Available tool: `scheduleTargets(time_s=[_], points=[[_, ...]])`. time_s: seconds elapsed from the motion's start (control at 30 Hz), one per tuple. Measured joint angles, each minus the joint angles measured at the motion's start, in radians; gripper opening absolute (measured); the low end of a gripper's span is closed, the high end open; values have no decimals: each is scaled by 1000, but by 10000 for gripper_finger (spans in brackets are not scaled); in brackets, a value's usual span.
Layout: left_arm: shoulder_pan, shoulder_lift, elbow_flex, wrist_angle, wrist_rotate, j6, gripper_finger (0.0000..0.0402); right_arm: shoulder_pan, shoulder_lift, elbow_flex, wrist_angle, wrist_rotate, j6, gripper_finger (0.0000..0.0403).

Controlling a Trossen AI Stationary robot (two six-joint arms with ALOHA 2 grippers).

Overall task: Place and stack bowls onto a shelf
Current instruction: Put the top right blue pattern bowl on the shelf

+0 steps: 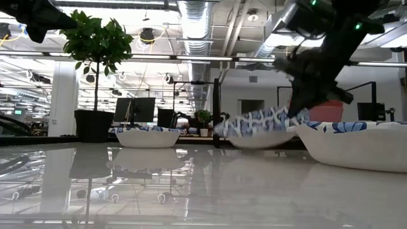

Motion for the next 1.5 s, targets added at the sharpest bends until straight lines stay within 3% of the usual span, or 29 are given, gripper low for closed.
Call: scheduleTargets(time_s=[0.27, 0.67, 0.97, 1.2, 1.5], points=[[0, 0, 0, 0, 0, 0, 0, -29, -104, 0, -13, 89, -14, 24], [0, 0, 0, 0, 0, 0, 0, -208, -96, -1, 8, 198, 0, 24], [0, 0, 0, 0, 0, 0, 0, -340, -97, 0, 136, 194, -60, 39], [0, 0, 0, 0, 0, 0, 0, -360, -97, 0, 170, 191, -66, 37], [0, 0, 0, 0, 1, 0, 0, -371, -97, 0, 169, 190, -67, 86]])
